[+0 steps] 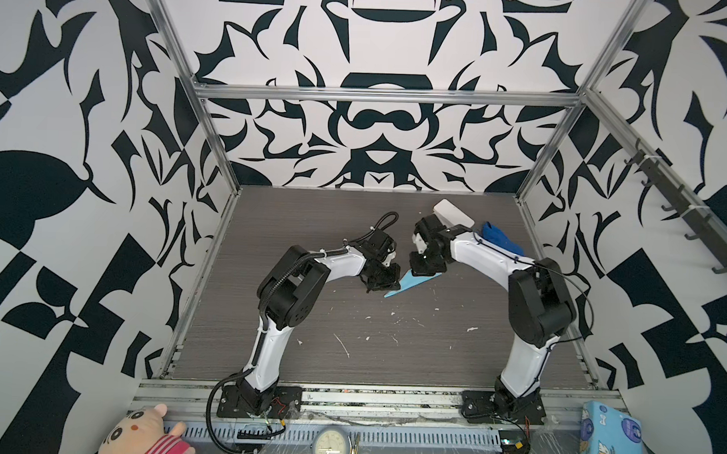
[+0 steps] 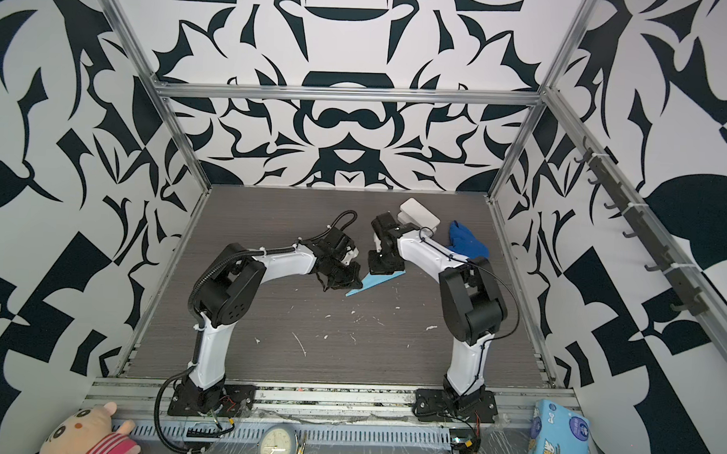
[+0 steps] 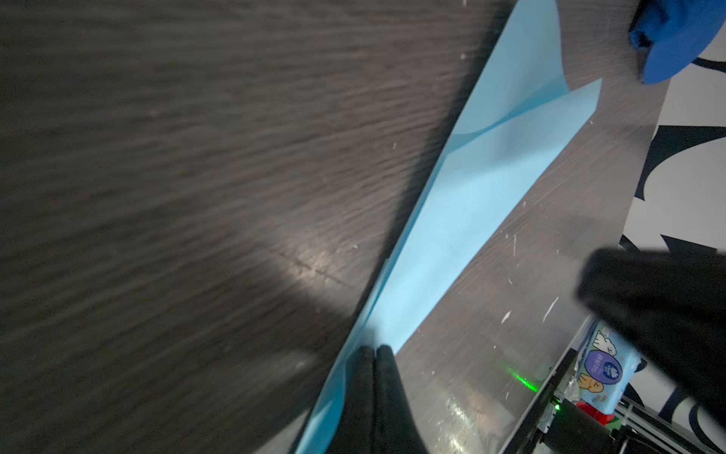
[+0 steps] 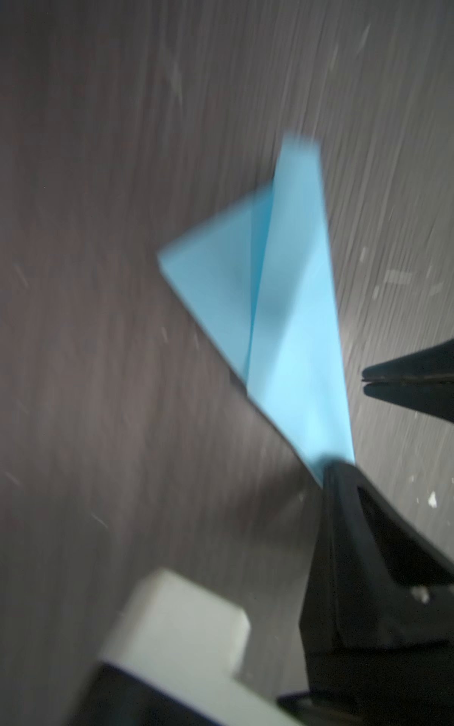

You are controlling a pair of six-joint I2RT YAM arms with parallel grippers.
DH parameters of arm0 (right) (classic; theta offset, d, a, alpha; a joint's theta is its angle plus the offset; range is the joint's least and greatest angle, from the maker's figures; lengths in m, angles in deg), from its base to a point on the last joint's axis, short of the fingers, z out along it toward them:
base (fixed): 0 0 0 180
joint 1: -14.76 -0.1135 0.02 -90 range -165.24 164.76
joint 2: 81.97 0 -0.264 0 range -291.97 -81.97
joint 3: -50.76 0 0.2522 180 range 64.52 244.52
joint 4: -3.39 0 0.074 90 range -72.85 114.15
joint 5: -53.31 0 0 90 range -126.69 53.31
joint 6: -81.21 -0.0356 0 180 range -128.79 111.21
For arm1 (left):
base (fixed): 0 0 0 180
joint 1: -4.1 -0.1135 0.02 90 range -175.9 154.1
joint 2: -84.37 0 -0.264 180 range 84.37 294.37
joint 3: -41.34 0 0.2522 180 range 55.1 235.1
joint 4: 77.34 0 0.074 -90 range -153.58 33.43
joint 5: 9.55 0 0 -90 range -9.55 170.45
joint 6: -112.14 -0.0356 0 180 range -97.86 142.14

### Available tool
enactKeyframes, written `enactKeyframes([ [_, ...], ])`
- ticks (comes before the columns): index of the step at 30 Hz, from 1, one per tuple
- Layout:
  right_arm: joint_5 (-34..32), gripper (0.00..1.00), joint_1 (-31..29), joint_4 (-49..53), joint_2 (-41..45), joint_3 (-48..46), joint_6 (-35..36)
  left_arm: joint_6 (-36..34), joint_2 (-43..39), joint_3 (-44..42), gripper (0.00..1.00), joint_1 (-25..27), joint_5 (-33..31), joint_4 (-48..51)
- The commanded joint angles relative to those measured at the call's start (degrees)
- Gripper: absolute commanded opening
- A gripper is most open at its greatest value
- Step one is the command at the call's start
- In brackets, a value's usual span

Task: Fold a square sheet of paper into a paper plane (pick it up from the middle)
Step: 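Slide the right gripper along the wing crease while the left gripper holds the point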

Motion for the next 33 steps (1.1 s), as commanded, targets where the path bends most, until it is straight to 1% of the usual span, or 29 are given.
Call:
enactKeyframes([
  [1,2.7,0.0,-0.5,-0.2,-1.7,3.0,-0.7,-1.1,4.4,-1.6,0.0,-0.4,-6.7,9.2],
  [15,-2.8,0.0,-0.6,1.9,-5.5,1.6,0.0,-0.1,3.2,-1.1,0.0,-0.5,-5.5,8.8],
  [21,-3.8,0.0,-0.6,2.0,-6.5,0.2,0.1,1.5,0.3,-1.1,0.08,-1.1,-2.1,7.2],
  [25,-3.7,0.0,-0.6,1.6,-6.8,-0.6,-0.1,3.7,-2.1,-2.1,0.11,-1.2,1.2,6.4],
  [29,-3.3,0.0,-0.6,1.1,-7.4,-0.7,-0.3,4.2,-4.0,-2.3,0.13,-1.4,0.7,7.6],
  [33,-3.2,0.0,-0.7,1.1,-7.7,-0.6,-0.2,4.4,-3.9,-1.9,0.13,-1.4,0.3,8.0],
])
